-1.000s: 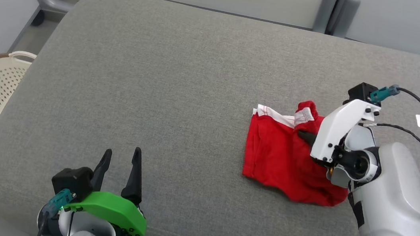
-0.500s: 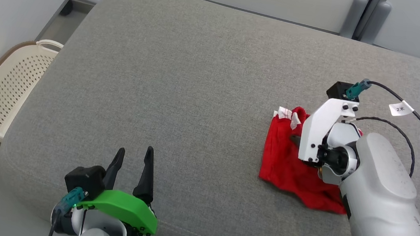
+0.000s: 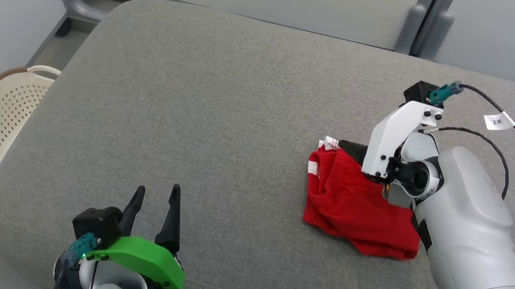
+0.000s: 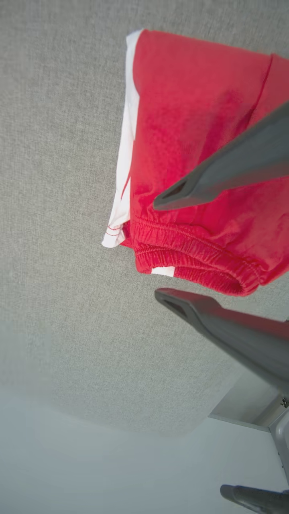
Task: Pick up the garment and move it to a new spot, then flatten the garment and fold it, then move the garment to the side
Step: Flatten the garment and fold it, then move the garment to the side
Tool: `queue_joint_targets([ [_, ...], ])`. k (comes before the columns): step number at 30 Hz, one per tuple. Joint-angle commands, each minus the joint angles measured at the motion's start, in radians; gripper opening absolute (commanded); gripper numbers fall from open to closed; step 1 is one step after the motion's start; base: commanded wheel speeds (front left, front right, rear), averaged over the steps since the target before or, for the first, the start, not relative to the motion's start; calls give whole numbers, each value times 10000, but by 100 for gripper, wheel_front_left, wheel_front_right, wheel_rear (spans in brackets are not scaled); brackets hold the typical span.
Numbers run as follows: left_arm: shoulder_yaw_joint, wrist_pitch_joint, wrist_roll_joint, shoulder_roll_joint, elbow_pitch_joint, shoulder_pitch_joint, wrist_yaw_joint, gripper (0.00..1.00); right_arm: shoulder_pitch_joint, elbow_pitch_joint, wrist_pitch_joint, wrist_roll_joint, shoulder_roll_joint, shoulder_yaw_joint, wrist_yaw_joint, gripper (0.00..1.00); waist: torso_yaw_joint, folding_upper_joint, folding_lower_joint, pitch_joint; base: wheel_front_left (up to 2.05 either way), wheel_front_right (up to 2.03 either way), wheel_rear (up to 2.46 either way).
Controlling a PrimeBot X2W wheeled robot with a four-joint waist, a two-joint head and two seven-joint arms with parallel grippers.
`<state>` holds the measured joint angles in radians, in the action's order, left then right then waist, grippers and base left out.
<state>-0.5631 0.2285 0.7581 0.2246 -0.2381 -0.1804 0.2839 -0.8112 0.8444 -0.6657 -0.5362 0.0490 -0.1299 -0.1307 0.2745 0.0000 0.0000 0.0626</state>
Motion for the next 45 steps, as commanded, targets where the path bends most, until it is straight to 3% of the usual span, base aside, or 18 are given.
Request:
queue_joint_targets([
  [1,21,-15,54,92,25,113,65,100,-106,11,76,-101,30,8,1,100,-271,0,0,-199,0,0,0],
  [7,3,-134,10,341,362,400,242,100,-24,-161,86,110,45,500,1,100,-869,0,0,-402,0,0,0],
  [13,-114,-303,-74,410,710,529,371,100,906,-833,-177,370,537,975,1,100,-1274,0,0,-302,0,0,0],
  [19,-190,-376,-169,439,969,324,440,100,2009,-1993,-221,76,1055,834,1,100,-1450,0,0,147,0,0,0],
  [28,-269,-496,-344,557,1094,-104,490,100,2455,-2298,281,-374,1197,996,1,100,-1125,0,0,807,0,0,0],
  [44,-267,-541,-468,721,1183,-399,581,100,1926,-1051,1217,-1162,1377,846,1,100,-434,0,0,1205,0,0,0],
  [45,-273,-546,-468,724,1192,-415,593,100,1904,-958,1241,-1190,1355,787,1,81,-420,0,0,1202,0,0,0],
])
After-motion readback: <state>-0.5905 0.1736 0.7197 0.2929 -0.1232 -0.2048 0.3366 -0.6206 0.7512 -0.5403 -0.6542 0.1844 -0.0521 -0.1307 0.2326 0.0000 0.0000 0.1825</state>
